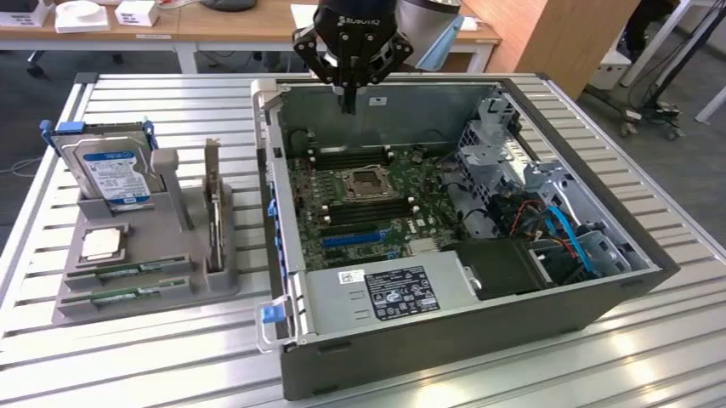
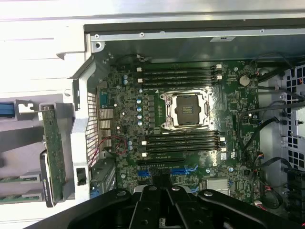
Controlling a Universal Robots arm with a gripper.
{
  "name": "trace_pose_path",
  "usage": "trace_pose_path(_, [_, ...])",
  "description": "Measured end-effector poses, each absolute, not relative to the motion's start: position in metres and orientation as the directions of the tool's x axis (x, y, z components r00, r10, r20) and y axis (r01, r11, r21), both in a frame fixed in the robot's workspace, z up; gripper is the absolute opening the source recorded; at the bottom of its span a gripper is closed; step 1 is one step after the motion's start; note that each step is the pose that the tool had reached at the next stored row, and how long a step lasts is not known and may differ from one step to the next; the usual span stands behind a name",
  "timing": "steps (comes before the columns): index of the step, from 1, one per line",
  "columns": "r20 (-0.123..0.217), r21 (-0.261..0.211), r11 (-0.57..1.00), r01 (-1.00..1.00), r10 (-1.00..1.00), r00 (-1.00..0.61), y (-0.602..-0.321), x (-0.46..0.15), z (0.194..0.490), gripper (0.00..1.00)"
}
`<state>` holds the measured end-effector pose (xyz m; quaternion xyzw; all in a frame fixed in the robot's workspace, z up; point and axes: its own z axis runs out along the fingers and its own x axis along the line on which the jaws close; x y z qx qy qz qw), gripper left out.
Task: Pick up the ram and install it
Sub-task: 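Reach for the ram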
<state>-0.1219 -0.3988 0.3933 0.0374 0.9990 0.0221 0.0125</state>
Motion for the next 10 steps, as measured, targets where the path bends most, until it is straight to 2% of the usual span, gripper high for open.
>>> trace_pose_path(10, [-0.023, 0.045, 0.996, 0.074, 0.075, -0.997, -0.3988, -0.1308, 0.3932, 0.10])
